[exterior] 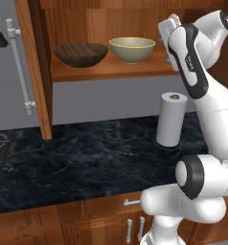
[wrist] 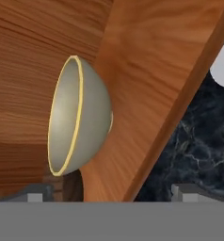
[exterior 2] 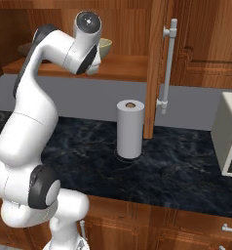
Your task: Pick up the bowls from the cabinet and place each bowl in front of a stool on the dining counter.
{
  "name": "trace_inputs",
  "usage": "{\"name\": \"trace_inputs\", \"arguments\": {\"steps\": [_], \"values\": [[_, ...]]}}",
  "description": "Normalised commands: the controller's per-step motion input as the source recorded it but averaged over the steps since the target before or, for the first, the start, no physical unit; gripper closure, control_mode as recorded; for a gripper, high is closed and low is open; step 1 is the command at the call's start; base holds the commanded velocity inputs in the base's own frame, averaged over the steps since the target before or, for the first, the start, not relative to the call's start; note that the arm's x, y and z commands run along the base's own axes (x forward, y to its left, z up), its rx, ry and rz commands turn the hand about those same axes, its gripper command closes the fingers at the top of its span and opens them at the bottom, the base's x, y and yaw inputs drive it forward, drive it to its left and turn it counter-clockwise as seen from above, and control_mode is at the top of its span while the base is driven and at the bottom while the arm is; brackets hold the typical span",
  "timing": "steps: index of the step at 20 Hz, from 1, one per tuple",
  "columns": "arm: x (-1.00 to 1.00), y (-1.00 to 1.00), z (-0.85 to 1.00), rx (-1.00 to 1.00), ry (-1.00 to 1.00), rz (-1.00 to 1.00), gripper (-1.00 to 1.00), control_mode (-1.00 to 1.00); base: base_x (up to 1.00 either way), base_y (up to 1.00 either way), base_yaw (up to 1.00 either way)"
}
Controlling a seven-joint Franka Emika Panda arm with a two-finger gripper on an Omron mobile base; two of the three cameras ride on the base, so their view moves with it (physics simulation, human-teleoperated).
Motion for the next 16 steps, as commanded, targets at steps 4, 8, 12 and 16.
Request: {"name": "trace_inputs", "arguments": {"steps": [4,8,12,16], "values": [[0.34,0.12,0.0,0.0,0.04,0.06,-1.0,-1.0,0.0,0.0,0.0],[0.38,0.15,-0.04,0.0,0.03,0.06,-1.0,-1.0,0.0,0.0,0.0],[0.48,0.17,-0.05,0.0,0.03,0.04,-1.0,-1.0,0.0,0.0,0.0],[0.49,0.18,-0.25,0.0,0.0,0.03,-1.0,-1.0,0.0,0.0,0.0]]}}
